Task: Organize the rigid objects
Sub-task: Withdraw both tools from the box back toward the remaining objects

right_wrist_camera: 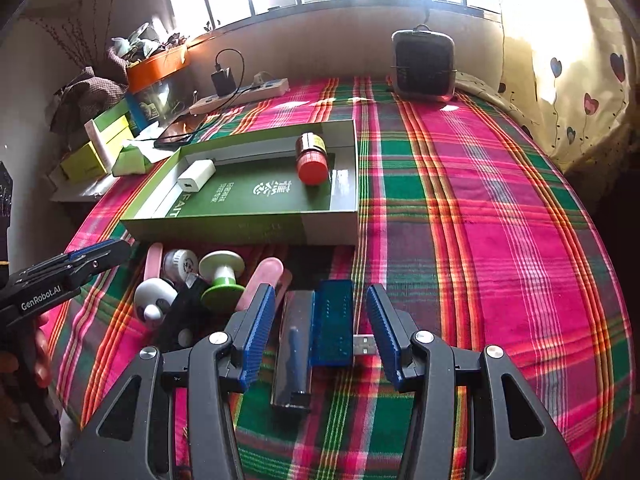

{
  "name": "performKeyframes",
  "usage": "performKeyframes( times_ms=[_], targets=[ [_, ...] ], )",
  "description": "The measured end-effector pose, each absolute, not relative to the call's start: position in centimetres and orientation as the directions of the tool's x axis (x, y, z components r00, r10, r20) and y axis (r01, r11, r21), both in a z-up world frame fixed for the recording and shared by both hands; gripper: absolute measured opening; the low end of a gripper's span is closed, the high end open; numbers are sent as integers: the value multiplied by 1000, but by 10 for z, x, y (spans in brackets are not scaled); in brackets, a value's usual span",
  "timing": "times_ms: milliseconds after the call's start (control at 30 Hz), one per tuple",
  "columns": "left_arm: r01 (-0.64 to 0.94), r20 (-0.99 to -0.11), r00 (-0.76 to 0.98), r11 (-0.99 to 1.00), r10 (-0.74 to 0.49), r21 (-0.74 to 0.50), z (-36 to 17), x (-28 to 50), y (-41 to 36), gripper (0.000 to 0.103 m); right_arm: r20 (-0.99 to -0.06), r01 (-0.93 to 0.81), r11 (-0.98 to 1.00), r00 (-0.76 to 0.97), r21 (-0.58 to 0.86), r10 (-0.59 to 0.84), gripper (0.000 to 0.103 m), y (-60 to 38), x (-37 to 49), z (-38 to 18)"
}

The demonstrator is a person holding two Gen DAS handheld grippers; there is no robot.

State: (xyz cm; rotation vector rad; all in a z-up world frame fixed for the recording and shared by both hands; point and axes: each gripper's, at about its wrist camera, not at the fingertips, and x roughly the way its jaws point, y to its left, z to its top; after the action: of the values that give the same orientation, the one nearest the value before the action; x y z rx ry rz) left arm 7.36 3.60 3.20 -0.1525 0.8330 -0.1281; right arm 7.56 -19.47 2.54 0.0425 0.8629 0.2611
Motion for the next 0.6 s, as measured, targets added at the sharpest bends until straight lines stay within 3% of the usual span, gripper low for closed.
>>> performKeyframes(
  times_ms=[600],
  targets=[
    [71, -740, 634, 970, -224, -233, 16, 59, 42, 33, -762, -205, 970, 605, 131, 231, 49, -188, 49, 14]
  ],
)
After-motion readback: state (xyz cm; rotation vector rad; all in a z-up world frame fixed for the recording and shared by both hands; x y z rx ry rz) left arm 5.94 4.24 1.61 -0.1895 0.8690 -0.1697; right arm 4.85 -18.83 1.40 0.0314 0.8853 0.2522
